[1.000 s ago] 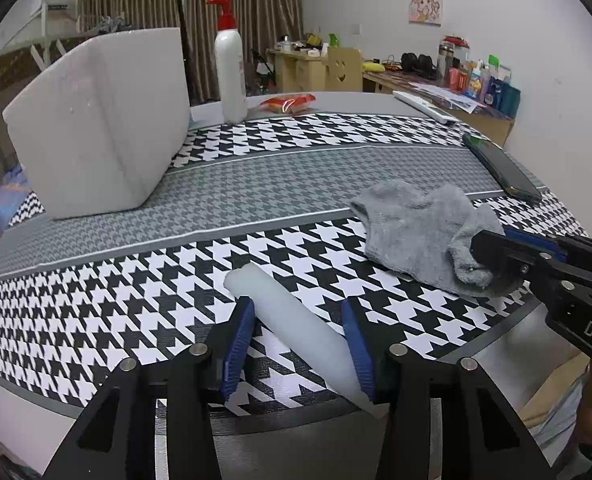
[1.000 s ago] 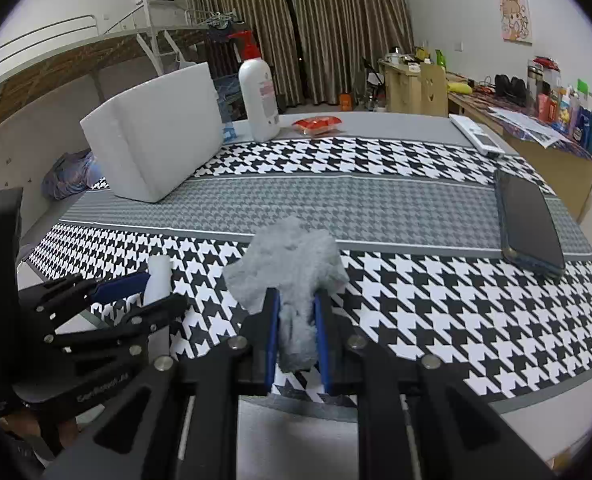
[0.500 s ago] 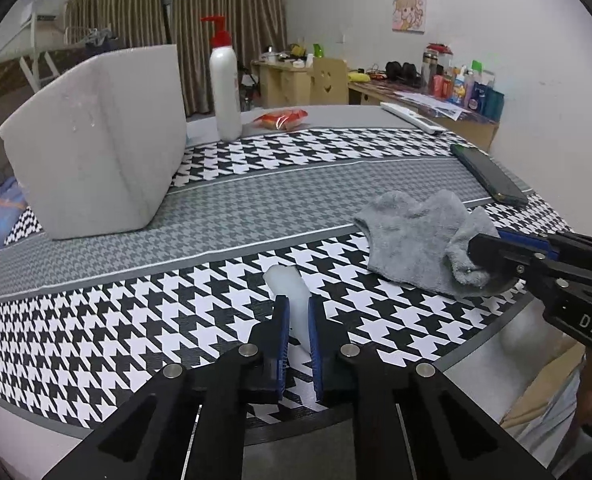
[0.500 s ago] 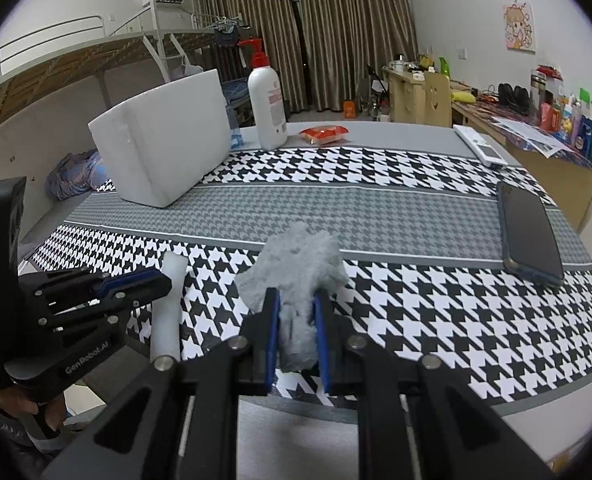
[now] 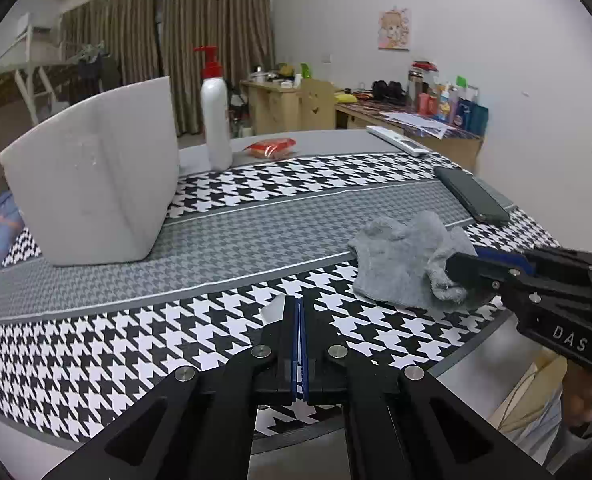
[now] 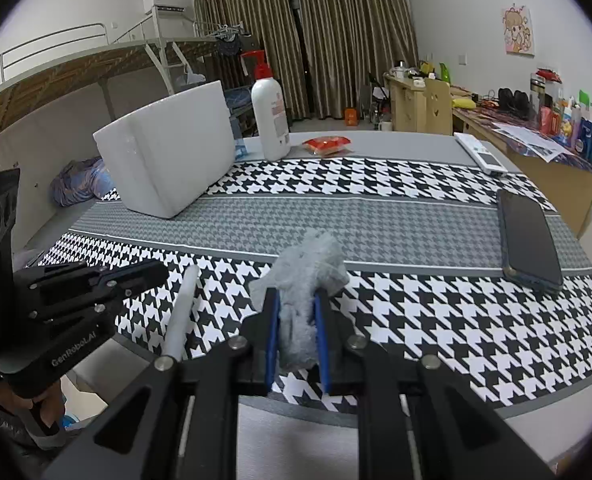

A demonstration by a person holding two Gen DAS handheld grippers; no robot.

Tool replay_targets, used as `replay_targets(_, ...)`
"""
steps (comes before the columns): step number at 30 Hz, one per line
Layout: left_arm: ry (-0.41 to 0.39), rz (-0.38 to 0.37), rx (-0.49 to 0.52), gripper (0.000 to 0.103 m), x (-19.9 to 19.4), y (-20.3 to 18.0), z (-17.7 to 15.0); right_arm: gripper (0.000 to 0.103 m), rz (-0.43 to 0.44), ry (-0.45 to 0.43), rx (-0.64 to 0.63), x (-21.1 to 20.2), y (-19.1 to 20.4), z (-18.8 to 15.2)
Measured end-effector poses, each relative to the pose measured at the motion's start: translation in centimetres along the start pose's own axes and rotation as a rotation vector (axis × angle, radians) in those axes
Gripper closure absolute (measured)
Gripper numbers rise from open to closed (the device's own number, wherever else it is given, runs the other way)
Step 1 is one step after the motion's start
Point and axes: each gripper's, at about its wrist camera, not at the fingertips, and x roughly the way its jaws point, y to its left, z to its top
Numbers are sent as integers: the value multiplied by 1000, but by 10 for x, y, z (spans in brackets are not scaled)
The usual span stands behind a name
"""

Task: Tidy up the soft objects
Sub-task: 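Close the left tool on the white foam roll and lift it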

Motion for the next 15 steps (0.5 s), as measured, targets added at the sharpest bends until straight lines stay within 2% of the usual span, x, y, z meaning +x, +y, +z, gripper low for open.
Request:
replay_targets(4, 70, 15, -35, 102, 8, 2, -4, 83, 1, 2, -2, 1, 1, 0)
replay_targets(6, 91, 16, -40, 99, 12, -1, -7, 83, 1, 2, 1, 1, 0, -1)
replay_targets(9, 109, 13, -30, 86, 16, -9, -10, 83, 4, 4, 3, 0, -1, -2)
replay_targets(11, 104, 33, -29, 68, 16, -11, -9, 83, 4, 4, 3, -1, -2, -2)
replay_targets(13, 112, 23, -45, 57, 17, -10, -9, 83, 9, 4, 4, -1, -2, -2)
replay_targets(15, 123, 17, -63, 56, 18, -10, -10, 83, 10, 3, 2, 0, -2, -2)
